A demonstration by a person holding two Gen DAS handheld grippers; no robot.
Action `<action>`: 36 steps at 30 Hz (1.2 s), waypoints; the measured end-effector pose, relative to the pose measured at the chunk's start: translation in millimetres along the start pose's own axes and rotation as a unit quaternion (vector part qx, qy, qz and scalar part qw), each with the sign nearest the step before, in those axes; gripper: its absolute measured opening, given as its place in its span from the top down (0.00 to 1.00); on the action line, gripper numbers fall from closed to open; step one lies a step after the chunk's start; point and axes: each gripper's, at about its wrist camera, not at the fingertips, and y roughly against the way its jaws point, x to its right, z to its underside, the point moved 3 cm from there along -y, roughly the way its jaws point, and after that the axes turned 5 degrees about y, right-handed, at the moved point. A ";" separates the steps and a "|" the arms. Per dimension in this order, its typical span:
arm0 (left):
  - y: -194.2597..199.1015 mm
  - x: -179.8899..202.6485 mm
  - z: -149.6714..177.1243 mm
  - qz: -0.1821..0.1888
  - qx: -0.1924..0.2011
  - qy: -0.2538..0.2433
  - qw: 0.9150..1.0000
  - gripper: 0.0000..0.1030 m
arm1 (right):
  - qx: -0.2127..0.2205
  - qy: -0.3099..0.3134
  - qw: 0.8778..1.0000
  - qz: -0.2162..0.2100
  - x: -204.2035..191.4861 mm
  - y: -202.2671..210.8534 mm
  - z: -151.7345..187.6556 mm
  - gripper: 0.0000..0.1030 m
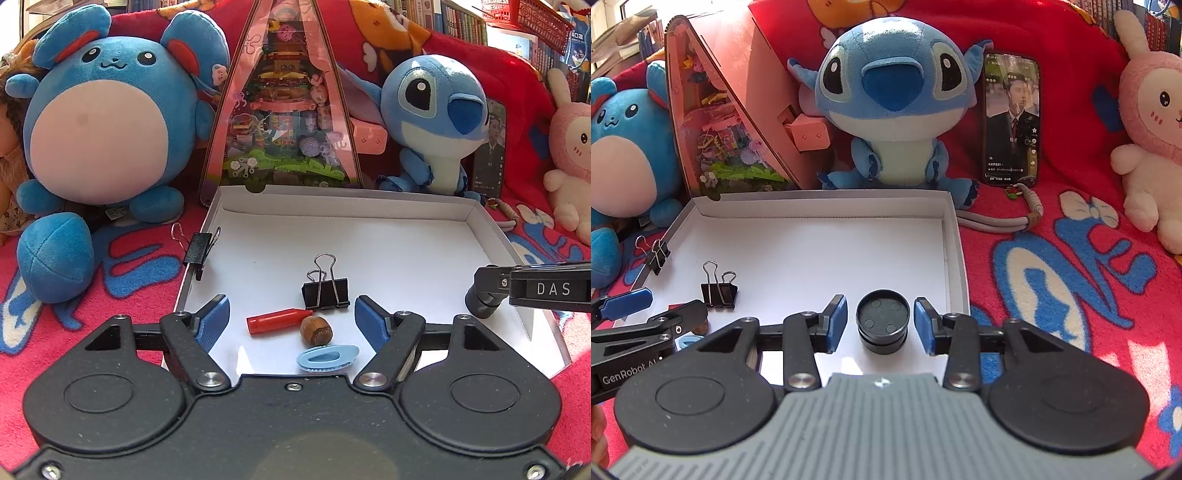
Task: Organize rigid objects
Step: 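Set the black lid onto the black jar and open the right gripper, then move the left gripper to the red marker on the blanket while the right moves to the blue hair clip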
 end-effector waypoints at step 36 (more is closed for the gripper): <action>93.5 4.2 53.4 0.066 0.020 -0.050 0.996 0.21 | 0.079 0.057 0.994 -0.045 -18.7 79.0 57.5 0.13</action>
